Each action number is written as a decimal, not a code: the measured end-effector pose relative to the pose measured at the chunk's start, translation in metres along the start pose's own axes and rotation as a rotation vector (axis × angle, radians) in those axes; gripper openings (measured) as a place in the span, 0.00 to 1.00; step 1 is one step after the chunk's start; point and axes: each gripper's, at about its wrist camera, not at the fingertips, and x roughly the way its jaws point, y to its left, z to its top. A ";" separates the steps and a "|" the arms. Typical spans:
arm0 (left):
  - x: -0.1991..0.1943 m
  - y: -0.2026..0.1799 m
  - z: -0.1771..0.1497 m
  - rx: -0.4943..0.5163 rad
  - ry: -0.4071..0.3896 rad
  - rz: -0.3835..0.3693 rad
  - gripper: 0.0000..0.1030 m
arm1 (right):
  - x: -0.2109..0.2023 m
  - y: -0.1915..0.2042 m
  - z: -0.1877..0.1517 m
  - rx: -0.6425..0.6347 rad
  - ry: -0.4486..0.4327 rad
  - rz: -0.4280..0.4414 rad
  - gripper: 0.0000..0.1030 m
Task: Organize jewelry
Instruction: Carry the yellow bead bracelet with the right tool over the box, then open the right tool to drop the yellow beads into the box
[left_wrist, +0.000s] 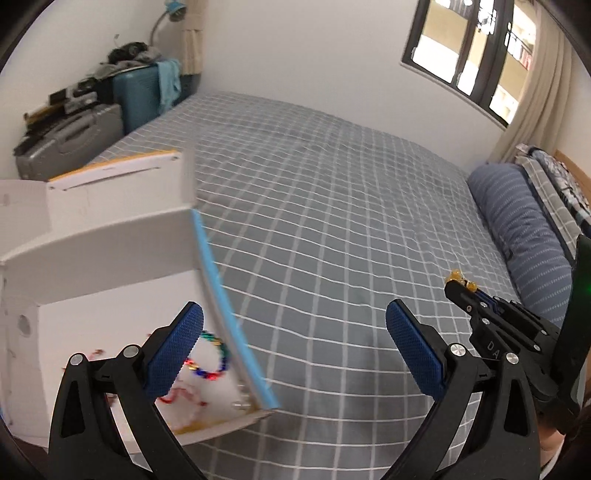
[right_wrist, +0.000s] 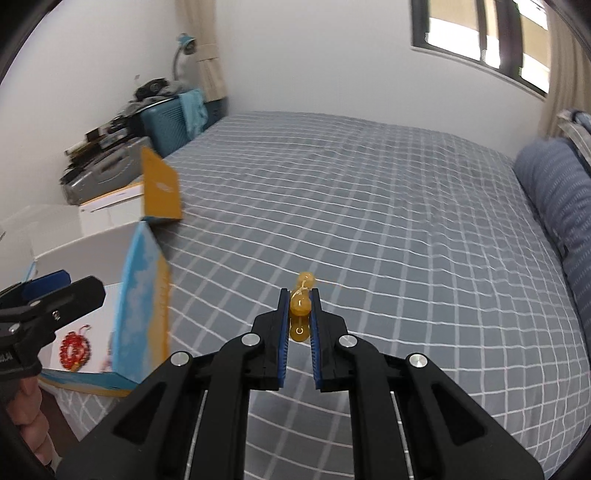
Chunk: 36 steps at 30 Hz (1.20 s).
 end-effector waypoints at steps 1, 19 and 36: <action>-0.003 0.005 -0.001 -0.005 -0.004 0.007 0.94 | 0.001 0.008 0.002 -0.010 0.000 0.010 0.09; -0.054 0.159 -0.029 -0.152 -0.016 0.224 0.94 | 0.029 0.198 0.001 -0.239 0.044 0.243 0.09; -0.055 0.198 -0.051 -0.162 0.015 0.301 0.95 | 0.081 0.248 -0.022 -0.274 0.177 0.240 0.09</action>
